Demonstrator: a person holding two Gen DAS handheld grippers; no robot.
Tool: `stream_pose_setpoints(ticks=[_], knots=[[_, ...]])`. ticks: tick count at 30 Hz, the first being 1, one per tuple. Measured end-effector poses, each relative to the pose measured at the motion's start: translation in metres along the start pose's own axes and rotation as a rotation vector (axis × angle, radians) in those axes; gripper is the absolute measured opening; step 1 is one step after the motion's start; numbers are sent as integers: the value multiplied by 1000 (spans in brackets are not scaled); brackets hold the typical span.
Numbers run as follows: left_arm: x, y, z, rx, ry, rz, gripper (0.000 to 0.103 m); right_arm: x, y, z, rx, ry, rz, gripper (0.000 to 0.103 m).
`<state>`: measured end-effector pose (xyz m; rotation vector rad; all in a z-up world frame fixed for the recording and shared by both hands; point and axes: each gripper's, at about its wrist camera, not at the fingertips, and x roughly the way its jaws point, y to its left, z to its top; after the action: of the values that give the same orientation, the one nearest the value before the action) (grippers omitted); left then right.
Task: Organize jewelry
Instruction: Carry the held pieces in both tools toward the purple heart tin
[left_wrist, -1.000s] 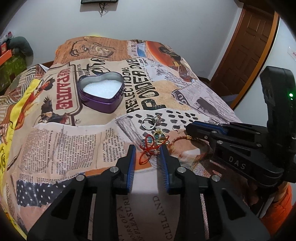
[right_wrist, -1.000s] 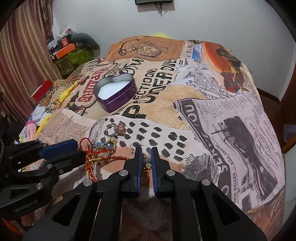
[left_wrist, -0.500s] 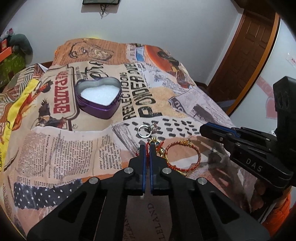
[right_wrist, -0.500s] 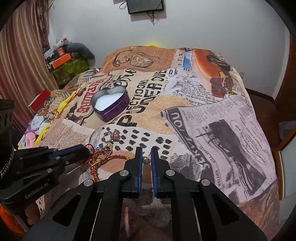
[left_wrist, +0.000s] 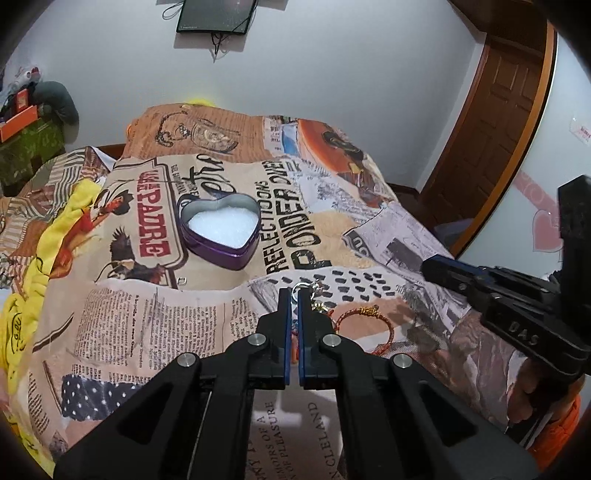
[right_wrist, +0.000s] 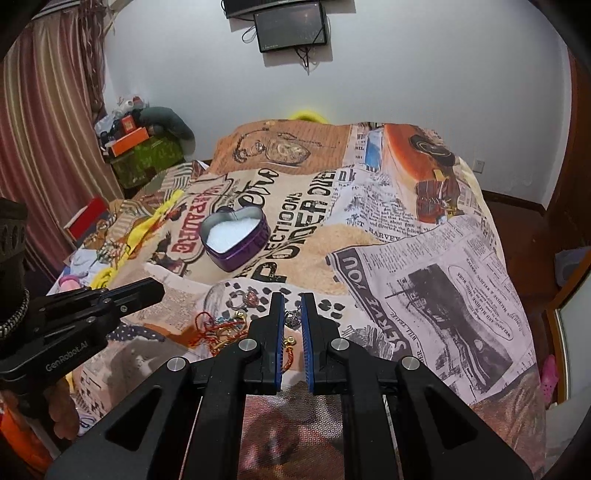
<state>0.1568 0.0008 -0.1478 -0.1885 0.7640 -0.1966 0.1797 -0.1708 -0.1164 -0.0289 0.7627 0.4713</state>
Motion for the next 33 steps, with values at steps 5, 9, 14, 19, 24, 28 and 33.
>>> stream_pose_setpoints(ticks=[5, 9, 14, 19, 24, 28, 33], knots=[[17, -8, -9, 35, 80, 8, 37, -2, 2, -4, 6, 4, 6, 8], [31, -10, -15, 42, 117, 29, 37, -3, 0, -5, 8, 6, 7, 8], [43, -3, -11, -10, 121, -16, 35, -2, -2, -6, 9, 9, 7, 8], [55, 1, -9, -33, 145, -62, 1, 0, -2, -8, 11, 16, 9, 8], [46, 8, -4, -66, 116, -71, 0, 0, -2, -7, 9, 14, 9, 8], [30, 8, 5, -44, 78, -53, 0, -2, -1, -3, 8, 3, 7, 8], [10, 5, 19, -10, 27, -30, 0, -7, 2, 5, 6, -24, 8, 8]])
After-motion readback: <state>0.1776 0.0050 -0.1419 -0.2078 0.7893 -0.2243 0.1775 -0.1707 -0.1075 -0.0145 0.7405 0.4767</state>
